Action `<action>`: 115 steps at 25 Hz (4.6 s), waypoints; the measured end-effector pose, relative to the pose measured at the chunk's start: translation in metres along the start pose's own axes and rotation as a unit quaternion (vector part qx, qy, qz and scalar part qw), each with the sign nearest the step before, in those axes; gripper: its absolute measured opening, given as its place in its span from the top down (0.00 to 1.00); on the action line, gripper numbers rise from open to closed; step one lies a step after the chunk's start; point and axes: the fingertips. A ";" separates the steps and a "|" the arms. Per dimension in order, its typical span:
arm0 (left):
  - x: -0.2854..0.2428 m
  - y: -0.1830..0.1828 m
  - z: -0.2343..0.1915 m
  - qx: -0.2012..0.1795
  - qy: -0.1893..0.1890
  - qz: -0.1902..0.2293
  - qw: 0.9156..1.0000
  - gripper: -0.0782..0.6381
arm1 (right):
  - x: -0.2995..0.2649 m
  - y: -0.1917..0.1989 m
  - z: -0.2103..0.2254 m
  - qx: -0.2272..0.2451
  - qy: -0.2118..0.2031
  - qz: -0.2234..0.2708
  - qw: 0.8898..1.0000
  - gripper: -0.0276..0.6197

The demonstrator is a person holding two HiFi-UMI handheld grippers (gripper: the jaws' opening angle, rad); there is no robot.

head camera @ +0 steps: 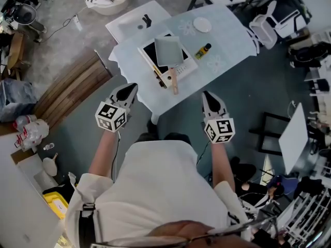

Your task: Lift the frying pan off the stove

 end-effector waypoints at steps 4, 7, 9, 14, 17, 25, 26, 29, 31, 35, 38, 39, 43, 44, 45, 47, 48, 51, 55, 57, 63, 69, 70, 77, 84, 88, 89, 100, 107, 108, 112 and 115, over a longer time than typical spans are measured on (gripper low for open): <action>-0.008 -0.004 -0.004 0.002 0.007 -0.002 1.000 0.85 | -0.005 -0.001 0.004 -0.001 0.006 -0.005 1.000 0.90; -0.013 -0.005 -0.005 0.004 0.011 -0.006 1.000 0.85 | -0.012 0.000 0.009 -0.003 0.012 -0.011 1.000 0.90; -0.017 -0.003 -0.006 0.006 0.014 -0.008 1.000 0.85 | -0.015 0.000 0.010 -0.003 0.013 -0.014 1.000 0.90; -0.025 -0.001 -0.006 0.009 0.011 -0.011 1.000 0.85 | -0.027 0.001 0.012 -0.002 -0.004 -0.020 1.000 0.90; -0.030 -0.005 -0.012 0.013 0.003 -0.008 1.000 0.85 | -0.039 -0.001 0.014 0.003 -0.020 -0.024 1.000 0.90; -0.053 -0.002 -0.028 0.041 -0.030 -0.007 0.999 0.85 | -0.078 0.003 0.022 0.004 -0.078 -0.041 0.996 0.90; -0.058 -0.001 -0.028 0.043 -0.031 -0.007 0.999 0.85 | -0.083 0.006 0.023 0.006 -0.088 -0.045 0.995 0.90; -0.073 0.003 -0.029 0.050 -0.035 -0.008 0.998 0.85 | -0.100 0.015 0.027 0.005 -0.113 -0.061 0.992 0.90; -0.082 0.005 -0.028 0.055 -0.037 -0.008 0.998 0.85 | -0.111 0.019 0.029 0.005 -0.130 -0.071 0.989 0.90; -0.099 0.009 -0.028 0.063 -0.043 -0.005 0.997 0.85 | -0.130 0.025 0.031 0.005 -0.161 -0.087 0.983 0.90; -0.110 0.018 -0.028 0.073 -0.047 -0.007 0.996 0.85 | -0.144 0.036 0.030 0.002 -0.184 -0.102 0.978 0.90; -0.114 0.021 -0.028 0.075 -0.048 -0.008 0.996 0.85 | -0.148 0.040 0.030 0.000 -0.192 -0.107 0.976 0.90; -0.130 0.035 -0.028 0.096 -0.051 -0.015 0.994 0.85 | -0.166 0.058 0.030 -0.007 -0.220 -0.133 0.966 0.90; -0.134 0.040 -0.027 0.101 -0.051 -0.017 0.993 0.85 | -0.170 0.063 0.029 -0.010 -0.227 -0.141 0.964 0.90; -0.138 0.044 -0.027 0.106 -0.051 -0.018 0.993 0.85 | -0.174 0.068 0.029 -0.013 -0.234 -0.148 0.961 0.90; -0.145 0.052 -0.027 0.112 -0.049 -0.021 0.992 0.85 | -0.182 0.078 0.027 -0.021 -0.248 -0.161 0.955 0.90; -0.149 0.056 -0.027 0.115 -0.049 -0.022 0.992 0.85 | -0.186 0.083 0.026 -0.025 -0.255 -0.167 0.952 0.90; -0.159 0.068 -0.028 0.127 -0.050 -0.030 0.990 0.85 | -0.195 0.096 0.024 -0.033 -0.275 -0.185 0.943 0.90; -0.171 0.089 -0.026 0.152 -0.049 -0.046 0.986 0.83 | -0.204 0.115 0.018 -0.044 -0.297 -0.210 0.930 0.89; -0.176 0.100 -0.025 0.168 -0.048 -0.054 0.983 0.78 | -0.207 0.125 0.014 -0.054 -0.309 -0.225 0.923 0.86; -0.192 0.136 -0.018 0.217 -0.035 -0.082 0.972 0.70 | -0.216 0.156 -0.001 -0.087 -0.335 -0.273 0.897 0.74; -0.205 0.170 -0.008 0.264 -0.017 -0.109 0.958 0.61 | -0.222 0.182 -0.014 -0.126 -0.353 -0.316 0.872 0.66; -0.208 0.174 -0.007 0.270 -0.014 -0.112 0.956 0.60 | -0.223 0.186 -0.016 -0.134 -0.355 -0.323 0.867 0.64; -0.226 0.201 0.007 0.323 0.017 -0.131 0.937 0.52 | -0.229 0.206 -0.029 -0.184 -0.372 -0.362 0.835 0.55; -0.243 0.220 0.017 0.354 0.049 -0.144 0.923 0.49 | -0.237 0.217 -0.048 -0.217 -0.400 -0.387 0.802 0.53; -0.250 0.226 0.019 0.367 0.063 -0.147 0.916 0.49 | -0.240 0.220 -0.058 -0.229 -0.418 -0.397 0.784 0.53; -0.252 0.227 0.019 0.370 0.068 -0.148 0.915 0.49 | -0.241 0.220 -0.060 -0.230 -0.422 -0.399 0.781 0.53; -0.261 0.236 0.032 0.391 0.128 -0.162 0.897 0.65 | -0.239 0.225 -0.081 -0.260 -0.468 -0.422 0.732 0.59; -0.263 0.233 0.033 0.399 0.131 -0.142 0.896 0.67 | -0.238 0.225 -0.079 -0.293 -0.467 -0.415 0.723 0.65; -0.263 0.233 0.033 0.400 0.130 -0.139 0.897 0.67 | -0.237 0.223 -0.078 -0.299 -0.467 -0.413 0.723 0.66; -0.265 0.231 0.036 0.402 0.128 -0.132 0.897 0.67 | -0.233 0.220 -0.079 -0.302 -0.468 -0.407 0.724 0.69; -0.267 0.231 0.037 0.403 0.124 -0.131 0.897 0.67 | -0.233 0.218 -0.079 -0.293 -0.473 -0.400 0.728 0.69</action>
Point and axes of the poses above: the fingertips, and each gripper's own axes: x backward along the fingers, z to its right, y out of its underside, and after that the axes turned 9 degrees about y, right-handed
